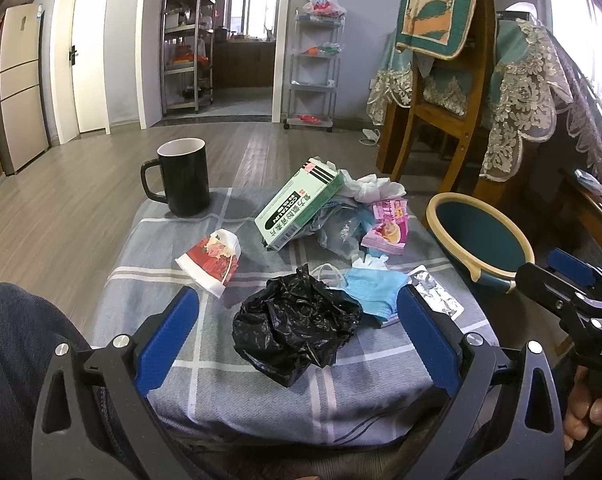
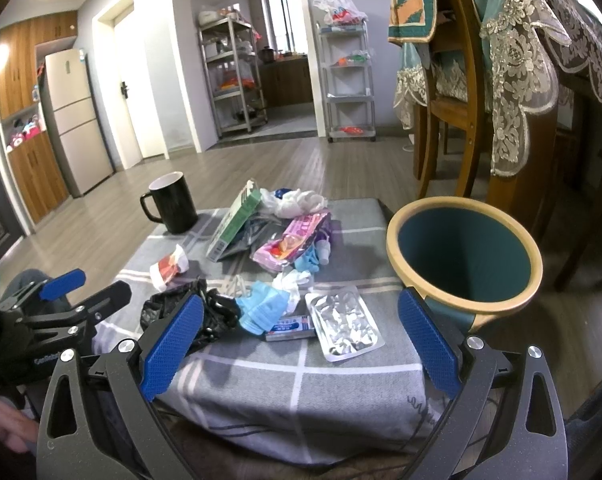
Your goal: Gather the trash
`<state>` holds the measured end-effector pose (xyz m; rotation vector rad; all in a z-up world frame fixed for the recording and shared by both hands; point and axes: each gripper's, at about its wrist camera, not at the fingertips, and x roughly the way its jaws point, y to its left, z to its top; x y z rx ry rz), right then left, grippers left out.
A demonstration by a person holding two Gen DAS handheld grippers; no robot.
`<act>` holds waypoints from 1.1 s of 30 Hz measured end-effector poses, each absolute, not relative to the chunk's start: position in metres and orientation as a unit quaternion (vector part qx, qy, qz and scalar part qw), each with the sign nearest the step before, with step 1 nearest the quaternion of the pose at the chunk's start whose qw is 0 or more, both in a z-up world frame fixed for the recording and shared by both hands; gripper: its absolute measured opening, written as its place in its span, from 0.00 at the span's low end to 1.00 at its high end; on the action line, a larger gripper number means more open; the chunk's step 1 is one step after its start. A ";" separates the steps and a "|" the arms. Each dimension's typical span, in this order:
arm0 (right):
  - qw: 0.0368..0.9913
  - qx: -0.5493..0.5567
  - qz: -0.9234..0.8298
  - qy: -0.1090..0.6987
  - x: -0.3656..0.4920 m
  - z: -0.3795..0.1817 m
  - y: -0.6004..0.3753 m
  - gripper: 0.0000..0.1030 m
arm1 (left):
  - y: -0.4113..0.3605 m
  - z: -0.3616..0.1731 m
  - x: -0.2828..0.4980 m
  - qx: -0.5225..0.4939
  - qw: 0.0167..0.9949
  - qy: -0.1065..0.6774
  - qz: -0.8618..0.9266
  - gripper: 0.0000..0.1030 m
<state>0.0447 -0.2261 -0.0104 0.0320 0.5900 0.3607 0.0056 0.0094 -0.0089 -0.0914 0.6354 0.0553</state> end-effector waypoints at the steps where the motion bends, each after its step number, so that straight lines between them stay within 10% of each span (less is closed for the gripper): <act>1: 0.941 0.016 0.177 0.289 0.045 -0.010 -0.226 0.94 | 0.009 -0.009 0.006 -0.046 0.948 0.313 0.028 0.94; 33: 0.940 0.015 0.176 0.292 0.046 -0.011 -0.225 0.94 | 0.011 -0.011 0.007 -0.049 0.947 0.315 0.030 0.94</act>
